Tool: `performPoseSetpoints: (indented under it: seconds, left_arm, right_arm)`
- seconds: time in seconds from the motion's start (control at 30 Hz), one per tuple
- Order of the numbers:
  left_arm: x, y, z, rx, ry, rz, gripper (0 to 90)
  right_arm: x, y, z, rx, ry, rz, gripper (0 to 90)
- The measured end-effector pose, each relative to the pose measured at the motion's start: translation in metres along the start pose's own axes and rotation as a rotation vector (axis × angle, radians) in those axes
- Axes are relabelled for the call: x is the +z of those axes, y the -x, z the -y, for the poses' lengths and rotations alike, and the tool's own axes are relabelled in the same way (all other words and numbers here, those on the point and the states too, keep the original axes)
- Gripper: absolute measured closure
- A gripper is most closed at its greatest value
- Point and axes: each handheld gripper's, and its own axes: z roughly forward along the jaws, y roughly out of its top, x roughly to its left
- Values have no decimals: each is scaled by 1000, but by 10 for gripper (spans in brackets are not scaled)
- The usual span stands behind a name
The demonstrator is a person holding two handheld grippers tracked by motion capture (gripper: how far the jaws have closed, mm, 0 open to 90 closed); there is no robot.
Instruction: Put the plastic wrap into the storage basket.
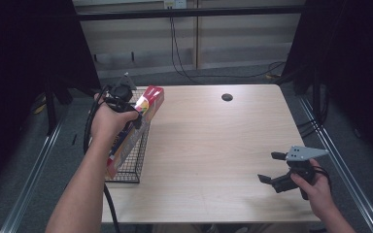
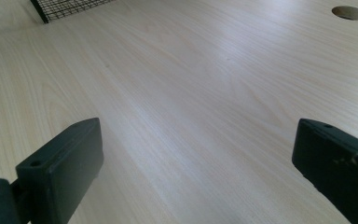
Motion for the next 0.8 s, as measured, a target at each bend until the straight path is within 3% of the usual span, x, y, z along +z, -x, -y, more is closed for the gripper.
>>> performPoseSetpoints:
  seconds: [0.8]
  left_arm:
    - [4,-26,14,-91,4,-31,442]
  right_arm:
    - [0,0,0,1,-1,1,16]
